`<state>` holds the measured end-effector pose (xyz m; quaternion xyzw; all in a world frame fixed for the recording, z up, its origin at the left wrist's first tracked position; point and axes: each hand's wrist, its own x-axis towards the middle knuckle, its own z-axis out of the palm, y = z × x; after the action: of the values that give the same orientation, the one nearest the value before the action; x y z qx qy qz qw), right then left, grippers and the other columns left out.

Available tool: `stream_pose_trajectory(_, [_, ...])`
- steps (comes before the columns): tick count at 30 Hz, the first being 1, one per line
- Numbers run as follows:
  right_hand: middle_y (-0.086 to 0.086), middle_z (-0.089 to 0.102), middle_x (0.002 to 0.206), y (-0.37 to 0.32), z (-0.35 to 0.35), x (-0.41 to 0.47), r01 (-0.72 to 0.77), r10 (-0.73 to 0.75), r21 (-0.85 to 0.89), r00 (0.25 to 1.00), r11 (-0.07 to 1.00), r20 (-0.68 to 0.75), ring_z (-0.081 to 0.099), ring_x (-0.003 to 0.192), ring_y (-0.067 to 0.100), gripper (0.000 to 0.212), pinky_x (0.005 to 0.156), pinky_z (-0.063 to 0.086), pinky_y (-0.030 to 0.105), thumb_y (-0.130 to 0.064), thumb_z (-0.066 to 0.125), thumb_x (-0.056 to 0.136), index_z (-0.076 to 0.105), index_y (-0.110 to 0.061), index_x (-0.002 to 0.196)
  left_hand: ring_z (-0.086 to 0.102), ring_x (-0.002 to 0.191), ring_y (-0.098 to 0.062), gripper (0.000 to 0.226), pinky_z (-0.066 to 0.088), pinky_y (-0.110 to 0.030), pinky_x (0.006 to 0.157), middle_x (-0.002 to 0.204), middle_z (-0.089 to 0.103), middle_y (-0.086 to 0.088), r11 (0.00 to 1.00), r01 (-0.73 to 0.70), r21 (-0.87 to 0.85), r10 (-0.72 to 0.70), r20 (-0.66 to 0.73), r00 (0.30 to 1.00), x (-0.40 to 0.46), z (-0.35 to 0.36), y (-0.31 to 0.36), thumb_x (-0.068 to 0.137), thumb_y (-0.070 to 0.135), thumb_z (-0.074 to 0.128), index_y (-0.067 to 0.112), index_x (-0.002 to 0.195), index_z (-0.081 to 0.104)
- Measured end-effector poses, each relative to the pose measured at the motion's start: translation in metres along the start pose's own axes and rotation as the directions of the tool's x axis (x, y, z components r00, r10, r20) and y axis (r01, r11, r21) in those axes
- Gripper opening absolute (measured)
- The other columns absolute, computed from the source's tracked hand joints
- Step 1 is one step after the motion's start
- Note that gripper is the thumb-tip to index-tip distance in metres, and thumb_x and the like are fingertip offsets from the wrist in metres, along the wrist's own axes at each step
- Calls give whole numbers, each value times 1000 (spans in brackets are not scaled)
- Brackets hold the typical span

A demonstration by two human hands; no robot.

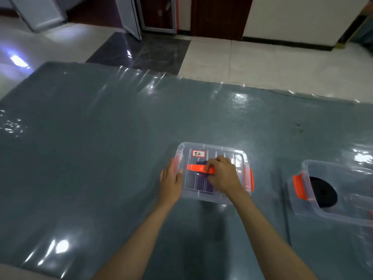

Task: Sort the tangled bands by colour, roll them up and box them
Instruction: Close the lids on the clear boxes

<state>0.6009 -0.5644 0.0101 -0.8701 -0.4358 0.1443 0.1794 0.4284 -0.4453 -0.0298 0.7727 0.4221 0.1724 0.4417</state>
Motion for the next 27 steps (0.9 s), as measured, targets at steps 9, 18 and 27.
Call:
stream_pose_trajectory(9, [14,36,166,57,18,-48,-283,341,194,826,939,-448,29,155,36,52,122,25,53,-25,50,99,53,-19,151,42,143,-9,69,36,-27,110,153,40,18,850,282,-444,-327,-26,945,5,18,-11,103,34,65,27,164,33])
stream_pose_trajectory(18, [-14,64,141,62,24,-62,-280,658,703,669,654,-346,58,122,-15,45,103,46,14,-31,65,103,60,-25,147,56,141,-7,50,49,-28,112,152,58,18,919,62,-390,-135,-161,978,-1,17,-17,105,20,66,33,152,55])
stream_pose_trajectory(27, [4,75,127,61,16,-58,-338,521,430,733,837,-438,72,107,24,42,83,47,24,-25,59,106,59,-25,148,47,145,0,49,46,-23,115,160,45,24,989,-67,-132,42,-181,983,-1,8,-4,108,20,54,37,154,52])
